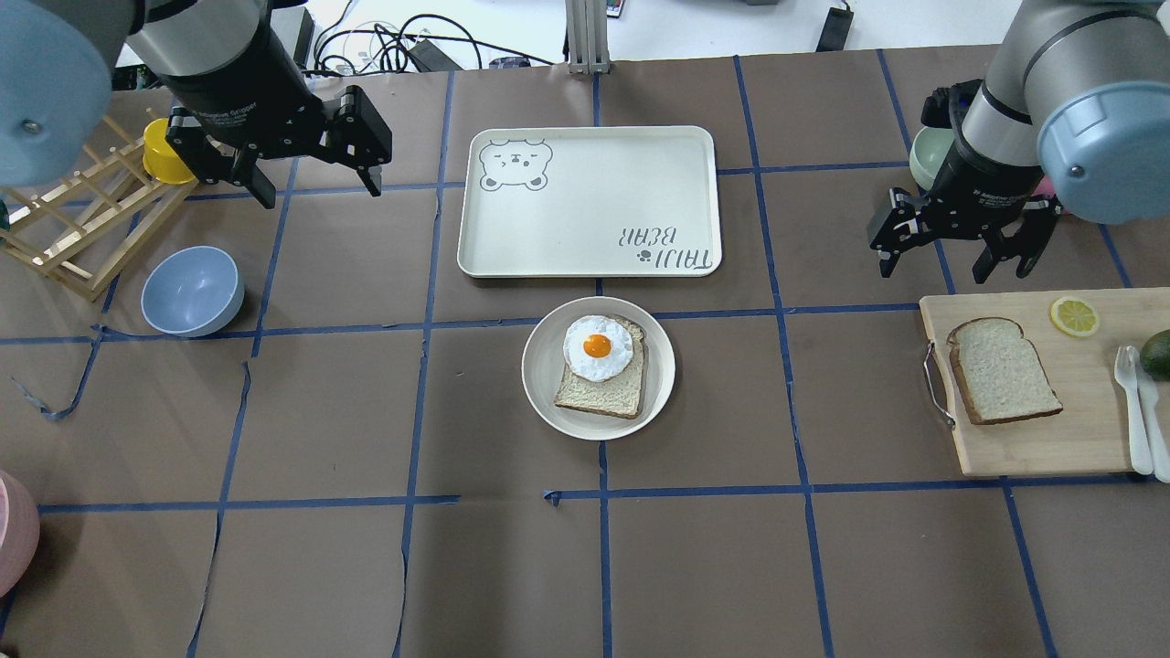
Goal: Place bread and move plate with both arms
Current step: 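Move the right gripper down over the bread slice on the cutting board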
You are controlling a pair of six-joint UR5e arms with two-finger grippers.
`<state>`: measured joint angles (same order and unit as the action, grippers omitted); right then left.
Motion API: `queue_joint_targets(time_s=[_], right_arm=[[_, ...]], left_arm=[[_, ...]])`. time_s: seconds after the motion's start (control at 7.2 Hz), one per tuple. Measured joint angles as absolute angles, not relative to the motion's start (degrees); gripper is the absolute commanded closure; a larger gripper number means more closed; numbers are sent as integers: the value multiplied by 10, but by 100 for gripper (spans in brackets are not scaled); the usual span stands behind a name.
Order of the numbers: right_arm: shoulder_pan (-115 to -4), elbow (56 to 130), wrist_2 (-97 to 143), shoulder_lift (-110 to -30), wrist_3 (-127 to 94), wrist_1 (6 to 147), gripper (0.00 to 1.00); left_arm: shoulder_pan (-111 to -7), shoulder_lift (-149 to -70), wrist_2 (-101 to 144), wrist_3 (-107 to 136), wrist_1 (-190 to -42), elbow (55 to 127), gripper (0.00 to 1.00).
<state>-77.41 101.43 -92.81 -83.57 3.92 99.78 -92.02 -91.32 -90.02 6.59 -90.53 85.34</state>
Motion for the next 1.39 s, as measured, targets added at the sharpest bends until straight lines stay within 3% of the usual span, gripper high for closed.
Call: queue_joint_targets(time_s=[0.42, 0.69, 1.39], right_arm=[[-736, 1065, -950, -795, 77, 1106, 23], [-715, 1083, -959, -763, 83, 1151, 35], [-707, 1089, -982, -720, 86, 1169, 42]], left_arm=[[-920, -913, -901, 66, -905, 853, 0], [-920, -913, -901, 66, -906, 853, 0], [-920, -913, -901, 66, -906, 853, 0]])
